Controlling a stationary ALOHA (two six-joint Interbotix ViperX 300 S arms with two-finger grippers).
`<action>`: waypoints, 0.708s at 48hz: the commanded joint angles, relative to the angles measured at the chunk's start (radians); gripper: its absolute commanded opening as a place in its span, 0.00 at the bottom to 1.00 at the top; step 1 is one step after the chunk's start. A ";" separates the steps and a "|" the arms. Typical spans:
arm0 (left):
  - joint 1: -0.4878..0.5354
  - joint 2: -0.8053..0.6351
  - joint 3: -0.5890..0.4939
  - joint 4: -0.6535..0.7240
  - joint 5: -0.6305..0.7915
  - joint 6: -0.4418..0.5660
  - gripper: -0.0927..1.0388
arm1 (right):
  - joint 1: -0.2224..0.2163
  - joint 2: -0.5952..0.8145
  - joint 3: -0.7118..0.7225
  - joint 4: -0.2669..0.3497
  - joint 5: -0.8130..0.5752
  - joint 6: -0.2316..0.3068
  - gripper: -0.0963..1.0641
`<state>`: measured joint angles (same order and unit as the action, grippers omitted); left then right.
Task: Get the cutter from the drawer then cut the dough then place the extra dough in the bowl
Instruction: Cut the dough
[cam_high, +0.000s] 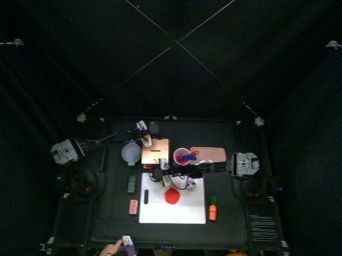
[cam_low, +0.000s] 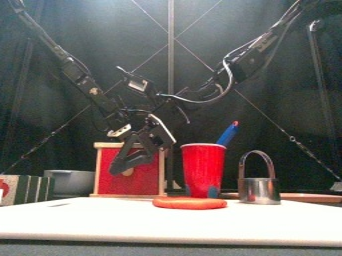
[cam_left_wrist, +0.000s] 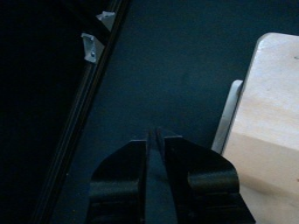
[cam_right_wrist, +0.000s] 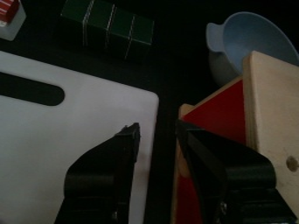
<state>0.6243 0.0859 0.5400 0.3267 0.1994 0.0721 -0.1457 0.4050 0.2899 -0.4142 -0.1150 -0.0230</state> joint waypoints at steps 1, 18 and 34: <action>-0.006 -0.005 -0.012 0.005 -0.003 0.002 0.60 | -0.017 -0.014 -0.031 0.000 -0.008 0.000 0.75; 0.000 -0.017 -0.020 0.002 -0.023 -0.008 0.60 | 0.037 -0.080 -0.018 0.005 -0.005 0.014 0.75; 0.003 -0.094 -0.018 -0.015 -0.126 -0.011 0.60 | 0.127 -0.330 0.144 0.064 0.018 0.020 0.75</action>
<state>0.6243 0.0368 0.5400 0.3175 0.1043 0.0629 -0.0215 0.1841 0.3927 -0.3712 -0.1058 -0.0031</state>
